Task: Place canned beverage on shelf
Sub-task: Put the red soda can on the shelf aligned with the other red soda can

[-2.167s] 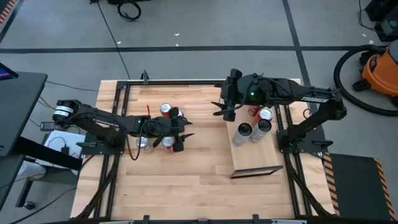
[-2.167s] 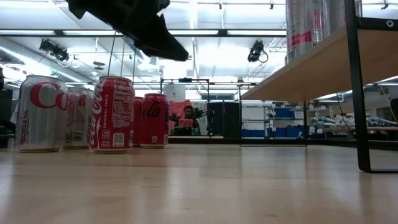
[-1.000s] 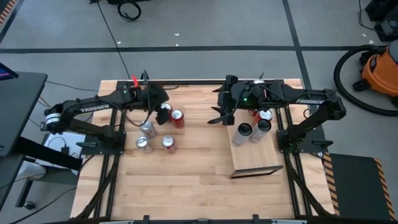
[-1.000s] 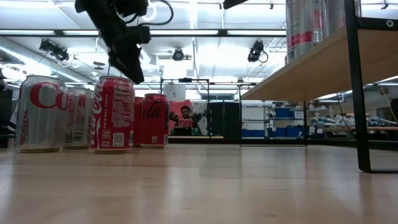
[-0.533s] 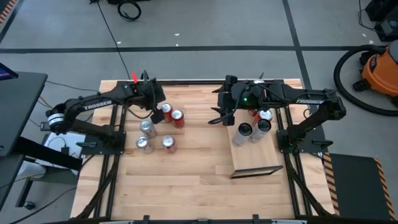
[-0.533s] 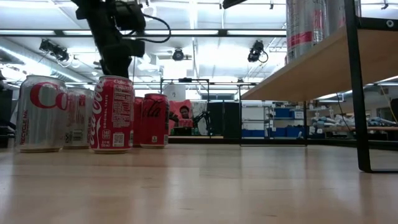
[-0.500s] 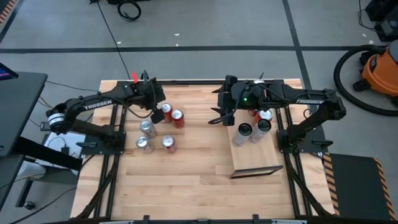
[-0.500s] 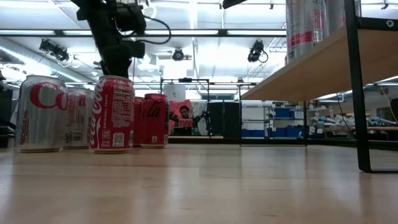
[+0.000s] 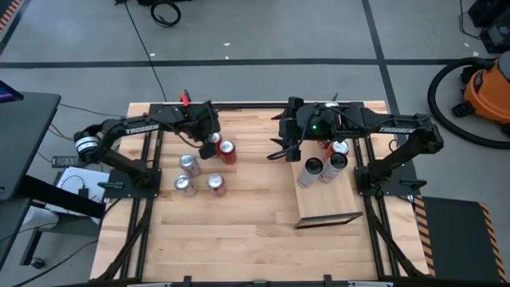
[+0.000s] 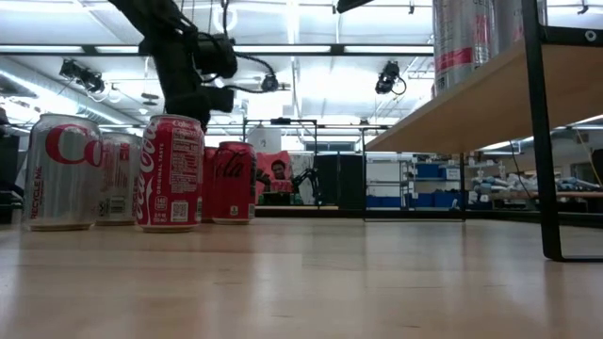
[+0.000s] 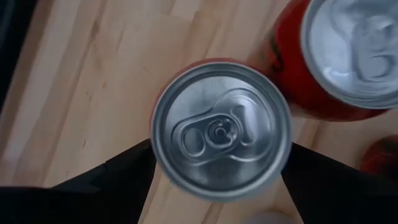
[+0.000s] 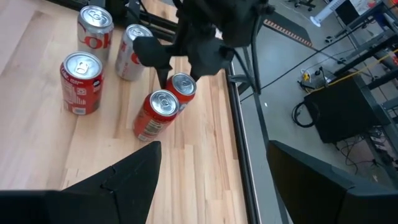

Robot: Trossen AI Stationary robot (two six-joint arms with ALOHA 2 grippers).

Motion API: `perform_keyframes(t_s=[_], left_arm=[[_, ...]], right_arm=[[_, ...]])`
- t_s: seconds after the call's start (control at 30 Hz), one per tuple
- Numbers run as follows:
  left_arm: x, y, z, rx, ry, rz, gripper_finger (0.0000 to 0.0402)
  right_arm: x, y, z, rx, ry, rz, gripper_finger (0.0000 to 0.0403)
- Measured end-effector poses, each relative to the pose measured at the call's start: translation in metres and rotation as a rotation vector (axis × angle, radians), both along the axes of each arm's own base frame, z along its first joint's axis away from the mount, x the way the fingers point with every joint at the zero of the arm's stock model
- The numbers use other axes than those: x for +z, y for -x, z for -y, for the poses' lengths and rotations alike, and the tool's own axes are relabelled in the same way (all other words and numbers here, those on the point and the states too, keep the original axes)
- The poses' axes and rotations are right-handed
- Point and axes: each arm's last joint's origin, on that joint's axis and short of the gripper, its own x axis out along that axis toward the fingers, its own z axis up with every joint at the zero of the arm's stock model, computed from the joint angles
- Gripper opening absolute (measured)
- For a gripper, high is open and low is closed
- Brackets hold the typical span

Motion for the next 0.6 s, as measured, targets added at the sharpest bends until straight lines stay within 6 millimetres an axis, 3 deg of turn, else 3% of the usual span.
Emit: perform_keyframes(t_s=[0.2, 0.6], left_arm=[[-0.008, -0.012, -0.007, -0.026, -0.031, 0.036, 0.0334], [-0.007, -0.015, -0.010, -0.075, -0.045, 0.074, 0.0326]], right_arm=[[0.000, 0.000, 0.000, 0.006, -0.006, 0.001, 0.0302], [0.000, 0.000, 0.004, 0.020, -0.031, 0.007, 0.0302]])
